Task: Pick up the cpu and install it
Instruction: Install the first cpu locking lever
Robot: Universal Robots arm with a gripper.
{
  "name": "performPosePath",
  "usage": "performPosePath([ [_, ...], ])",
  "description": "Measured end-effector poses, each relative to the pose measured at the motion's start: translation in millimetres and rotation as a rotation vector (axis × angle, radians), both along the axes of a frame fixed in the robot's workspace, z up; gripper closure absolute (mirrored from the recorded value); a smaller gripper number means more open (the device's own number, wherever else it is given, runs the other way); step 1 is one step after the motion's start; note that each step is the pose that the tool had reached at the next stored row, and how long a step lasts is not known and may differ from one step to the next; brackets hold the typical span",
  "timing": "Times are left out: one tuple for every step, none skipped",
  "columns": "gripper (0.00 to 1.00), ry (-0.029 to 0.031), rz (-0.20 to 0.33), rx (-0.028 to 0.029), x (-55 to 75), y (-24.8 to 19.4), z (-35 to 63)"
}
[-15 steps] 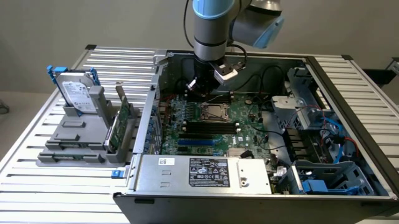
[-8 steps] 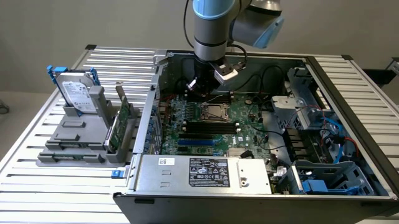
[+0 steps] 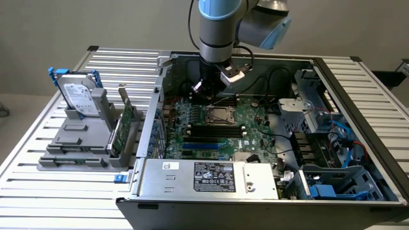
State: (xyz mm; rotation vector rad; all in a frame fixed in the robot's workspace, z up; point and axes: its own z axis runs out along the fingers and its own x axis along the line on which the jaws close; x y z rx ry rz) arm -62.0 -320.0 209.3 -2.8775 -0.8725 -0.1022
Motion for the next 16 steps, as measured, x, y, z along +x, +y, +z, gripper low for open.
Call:
performPosePath([
  [0.89,0.0000,0.000,-0.0001,0.1,0.0,0.0],
  [0.89,0.0001,0.000,-0.0002,0.3,0.0,0.1],
  [0.89,0.0000,0.000,-0.0001,0.5,0.0,0.0],
  [0.89,0.0000,0.000,0.0000,0.6,0.0,0.0],
  [0.89,0.0000,0.000,0.0000,0.9,0.0,0.0],
  [0.89,-0.0001,0.000,0.0000,1.3,0.0,0.0],
  [0.89,0.0000,0.000,0.0000,1.5,0.0,-0.1],
  [0.89,-0.0001,0.000,0.0000,1.7,0.0,-0.1],
  [0.89,-0.0001,0.000,0.0000,1.9,0.0,-0.2],
  [0.89,0.0000,0.000,-0.0001,2.0,0.0,-0.2],
  [0.89,-0.0001,0.000,0.0000,2.2,0.0,-0.5],
  [0.89,-0.0001,0.000,0.0000,2.3,0.0,-0.8],
  [0.89,-0.0002,0.000,0.0000,2.5,0.1,-1.2],
  [0.89,-0.0002,0.000,0.0000,2.6,0.0,-1.7],
  [0.89,-0.0002,0.000,0.0000,2.8,0.0,-2.2],
  [0.89,-0.0003,0.000,0.0000,3.1,0.0,-2.7],
])
